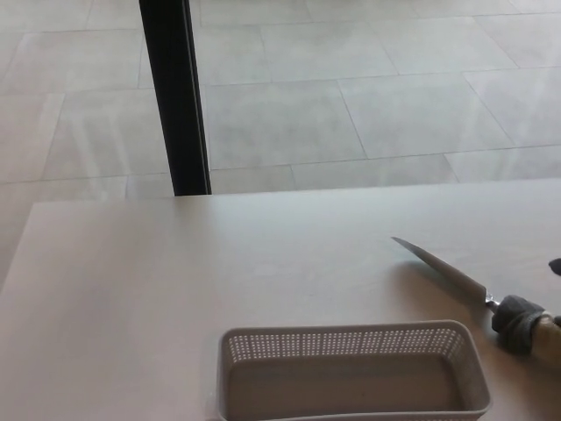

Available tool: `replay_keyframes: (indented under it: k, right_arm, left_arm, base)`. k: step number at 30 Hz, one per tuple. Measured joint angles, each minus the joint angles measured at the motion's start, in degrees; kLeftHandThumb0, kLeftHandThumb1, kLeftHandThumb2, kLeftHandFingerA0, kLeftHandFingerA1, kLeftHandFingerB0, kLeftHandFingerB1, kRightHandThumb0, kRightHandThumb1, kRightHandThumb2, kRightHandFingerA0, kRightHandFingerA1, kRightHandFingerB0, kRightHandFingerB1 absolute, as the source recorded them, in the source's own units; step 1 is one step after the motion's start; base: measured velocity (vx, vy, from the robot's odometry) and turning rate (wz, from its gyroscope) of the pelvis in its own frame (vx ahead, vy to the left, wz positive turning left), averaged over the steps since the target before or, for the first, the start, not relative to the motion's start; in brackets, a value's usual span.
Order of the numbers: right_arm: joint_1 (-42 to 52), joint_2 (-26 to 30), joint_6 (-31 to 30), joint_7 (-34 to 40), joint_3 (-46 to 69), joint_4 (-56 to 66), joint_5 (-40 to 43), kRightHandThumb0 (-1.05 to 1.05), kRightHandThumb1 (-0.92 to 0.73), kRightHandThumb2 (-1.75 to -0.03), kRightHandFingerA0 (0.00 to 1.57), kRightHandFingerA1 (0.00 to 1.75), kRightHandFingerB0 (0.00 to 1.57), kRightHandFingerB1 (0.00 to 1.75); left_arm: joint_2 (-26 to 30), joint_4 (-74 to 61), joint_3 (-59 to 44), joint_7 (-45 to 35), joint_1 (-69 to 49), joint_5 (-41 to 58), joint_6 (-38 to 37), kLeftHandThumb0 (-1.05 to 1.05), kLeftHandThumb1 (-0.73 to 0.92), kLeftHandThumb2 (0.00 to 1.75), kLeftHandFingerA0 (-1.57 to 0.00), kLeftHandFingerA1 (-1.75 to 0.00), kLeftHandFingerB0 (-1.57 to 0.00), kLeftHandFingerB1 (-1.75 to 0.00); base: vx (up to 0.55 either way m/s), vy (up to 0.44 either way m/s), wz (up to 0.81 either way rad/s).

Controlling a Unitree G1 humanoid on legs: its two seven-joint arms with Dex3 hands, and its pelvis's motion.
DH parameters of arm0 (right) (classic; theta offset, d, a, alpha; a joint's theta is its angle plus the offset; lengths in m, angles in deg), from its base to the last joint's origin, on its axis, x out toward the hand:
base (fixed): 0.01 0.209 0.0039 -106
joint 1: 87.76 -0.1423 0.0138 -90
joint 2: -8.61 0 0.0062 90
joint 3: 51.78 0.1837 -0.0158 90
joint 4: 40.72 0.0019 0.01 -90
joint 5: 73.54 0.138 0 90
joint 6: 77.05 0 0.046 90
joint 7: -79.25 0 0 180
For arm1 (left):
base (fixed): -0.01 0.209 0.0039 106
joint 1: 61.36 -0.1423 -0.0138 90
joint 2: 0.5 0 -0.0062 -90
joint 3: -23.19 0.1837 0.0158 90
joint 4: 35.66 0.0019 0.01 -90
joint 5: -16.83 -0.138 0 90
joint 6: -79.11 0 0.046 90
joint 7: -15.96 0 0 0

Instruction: A garden tool is kept on the righthand side and a container is kept on the lefthand side on a desk infront of the robot. the robot uses its right hand to pick up the garden tool and makes a scooping motion inside the container

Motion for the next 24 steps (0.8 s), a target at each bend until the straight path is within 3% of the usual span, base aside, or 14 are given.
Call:
replay_keyframes:
  k: [7,9,10,13,22,24]
  right_arm:
    - [-1.26,0.26,0.51,0.89,-5.26,-4.81,-5.65,-0.78,-0.79,-0.64,0.26,0.48,0.39,0.32]
    - [-1.57,0.42,0.54,1.33,-6.40,-4.73,-7.13,-0.82,-0.70,-0.71,0.25,0.47,0.37,0.36]
    - [-1.69,0.46,0.53,1.56,-6.95,-4.55,-7.94,-0.80,-0.81,-0.65,0.25,0.45,0.38,0.32]
    - [-1.93,0.50,0.30,2.17,-8.53,-3.49,-10.10,-0.81,-0.81,-0.65,0.25,0.46,0.36,0.32]
    - [-2.92,0.10,-2.51,4.60,-13.62,-0.93,-17.75,-0.77,-0.74,-0.64,0.32,0.53,0.38,0.32]
    - [-3.02,-0.33,-3.27,5.49,-14.31,-0.92,-19.17,-0.79,-0.65,-0.71,0.34,0.58,0.36,0.36]
  left_arm:
    - [0.09,-0.51,0.30,0.01,0.00,0.14,0.05,-0.35,0.52,0.88,-0.50,-0.64,-0.30,-0.52]
    - [0.09,-0.77,0.42,0.00,0.03,0.15,0.05,-0.35,0.50,0.87,-0.51,-0.65,-0.30,-0.52]
    - [0.09,-0.87,0.43,-0.01,0.03,0.18,0.05,-0.39,0.51,0.87,-0.49,-0.62,-0.30,-0.52]
    - [0.10,-0.88,0.83,-0.08,0.06,0.15,0.03,-0.41,0.50,0.86,-0.48,-0.62,-0.30,-0.51]
    - [0.13,-0.72,1.89,-0.25,-0.11,0.15,0.00,-0.42,0.51,0.87,-0.49,-0.63,-0.32,-0.52]
    - [0.20,-0.81,2.09,-0.31,-0.25,0.13,0.00,-0.43,0.51,0.88,-0.52,-0.64,-0.31,-0.52]
  base:
    - [0.00,0.000,0.00]
    - [0.00,0.000,0.00]
    - [0.00,0.000,0.00]
    - [0.00,0.000,0.00]
    - [0.00,0.000,0.00]
    - [0.00,0.000,0.00]
